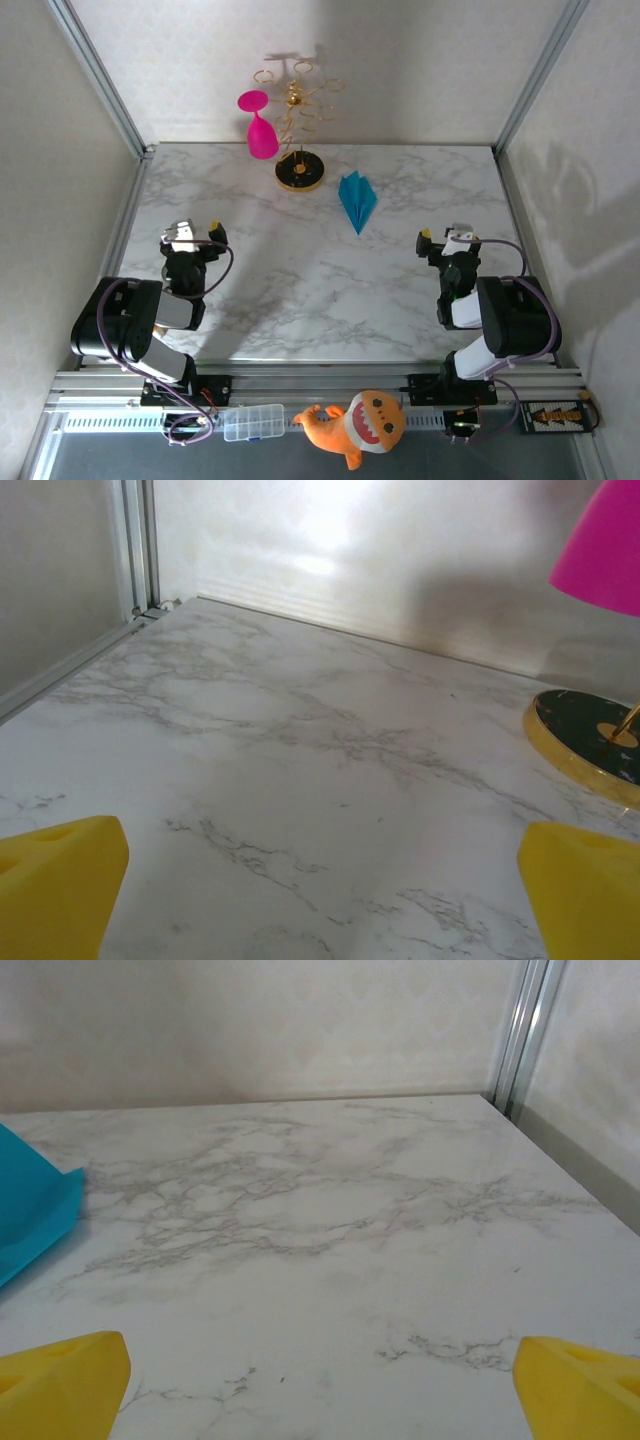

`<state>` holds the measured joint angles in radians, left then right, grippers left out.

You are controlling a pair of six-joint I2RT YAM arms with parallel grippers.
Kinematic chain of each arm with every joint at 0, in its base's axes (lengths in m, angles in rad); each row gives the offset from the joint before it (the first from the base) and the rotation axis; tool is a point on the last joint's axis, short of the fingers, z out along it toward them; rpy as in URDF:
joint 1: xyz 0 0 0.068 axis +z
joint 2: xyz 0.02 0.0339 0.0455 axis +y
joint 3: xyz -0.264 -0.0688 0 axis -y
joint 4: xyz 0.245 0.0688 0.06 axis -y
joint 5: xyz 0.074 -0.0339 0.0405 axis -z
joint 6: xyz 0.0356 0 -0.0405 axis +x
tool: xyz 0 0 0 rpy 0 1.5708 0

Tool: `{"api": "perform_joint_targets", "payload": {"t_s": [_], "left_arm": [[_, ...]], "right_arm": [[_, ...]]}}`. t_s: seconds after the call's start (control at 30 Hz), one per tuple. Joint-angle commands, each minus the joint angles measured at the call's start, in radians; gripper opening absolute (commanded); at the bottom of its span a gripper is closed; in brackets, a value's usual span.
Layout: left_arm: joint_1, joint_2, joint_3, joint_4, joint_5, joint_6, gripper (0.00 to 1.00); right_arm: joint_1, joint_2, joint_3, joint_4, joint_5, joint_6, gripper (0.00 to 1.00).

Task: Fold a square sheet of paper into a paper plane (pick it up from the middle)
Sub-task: Reset both arms

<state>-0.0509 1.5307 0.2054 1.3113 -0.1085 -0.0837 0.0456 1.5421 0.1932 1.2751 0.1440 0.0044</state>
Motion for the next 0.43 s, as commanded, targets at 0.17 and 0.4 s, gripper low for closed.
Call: {"api": "perform_joint_targets", "payload": {"t_s": [0.17, 0.4], "left_arm": [[-0.010, 0.014, 0.024, -0.018, -0.028, 0.018, 0.99], [-0.011, 0.014, 0.023, -0.020, -0.028, 0.018, 0.99]], "right_arm": [[-0.021, 0.007, 0.020, 0.030, -0.038, 0.023, 0.99], [-0.021, 0.006, 0.019, 0.029, -0.039, 0.022, 0.99]]}}
